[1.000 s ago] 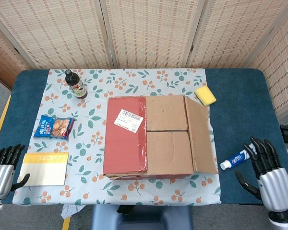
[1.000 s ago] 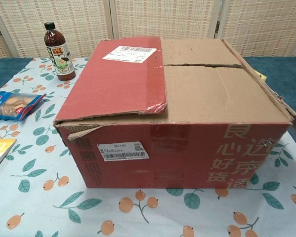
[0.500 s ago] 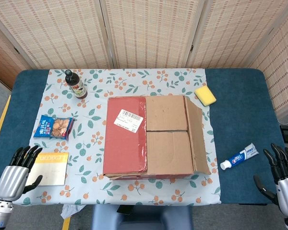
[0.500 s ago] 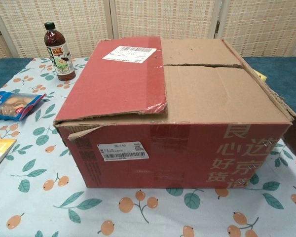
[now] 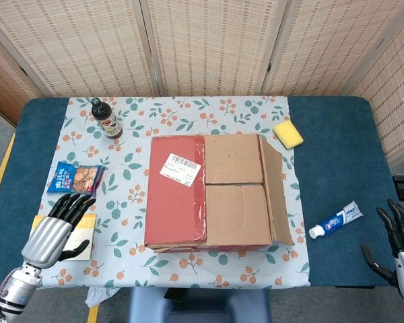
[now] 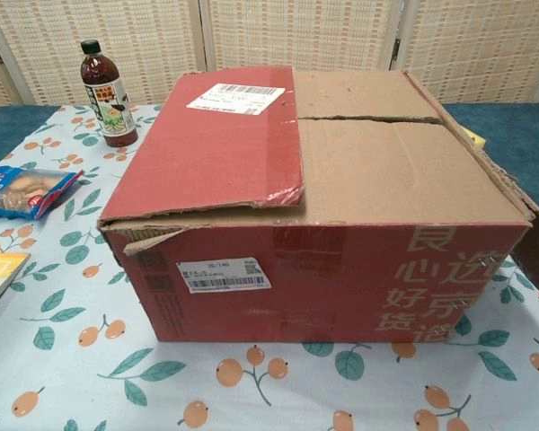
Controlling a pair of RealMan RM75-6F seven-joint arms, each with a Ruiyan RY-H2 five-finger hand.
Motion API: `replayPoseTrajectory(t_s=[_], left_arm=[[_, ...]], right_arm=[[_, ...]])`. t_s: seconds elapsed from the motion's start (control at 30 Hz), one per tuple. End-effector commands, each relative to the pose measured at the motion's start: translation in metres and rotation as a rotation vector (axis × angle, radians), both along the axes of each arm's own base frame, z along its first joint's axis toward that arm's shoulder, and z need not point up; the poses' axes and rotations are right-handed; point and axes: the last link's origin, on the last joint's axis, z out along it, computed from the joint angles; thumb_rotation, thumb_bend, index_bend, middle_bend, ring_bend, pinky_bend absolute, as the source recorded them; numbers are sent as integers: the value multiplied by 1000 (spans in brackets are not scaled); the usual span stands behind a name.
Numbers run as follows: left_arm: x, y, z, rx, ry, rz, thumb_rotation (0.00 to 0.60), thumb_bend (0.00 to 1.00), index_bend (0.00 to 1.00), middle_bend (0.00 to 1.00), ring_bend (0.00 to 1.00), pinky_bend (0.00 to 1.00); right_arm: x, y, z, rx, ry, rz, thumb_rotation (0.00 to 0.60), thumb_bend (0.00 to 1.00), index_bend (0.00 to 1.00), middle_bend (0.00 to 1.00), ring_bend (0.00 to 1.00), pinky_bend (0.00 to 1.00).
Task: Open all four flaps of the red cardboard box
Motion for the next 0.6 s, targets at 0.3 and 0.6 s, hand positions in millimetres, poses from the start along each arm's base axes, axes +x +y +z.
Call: replayPoseTrajectory(t_s=[0.3, 0.6], left_arm=[[59, 40, -5, 88, -141, -62, 600, 342, 0, 138, 36, 0], [93, 55, -37, 28, -151, -65, 600, 332, 0, 152, 40, 0]], right_arm=[[-4, 3, 17, -69, -53, -3, 600, 393, 0, 0, 0, 0], [-8, 10, 28, -117, -89, 18, 600, 393, 0, 0, 0, 0]])
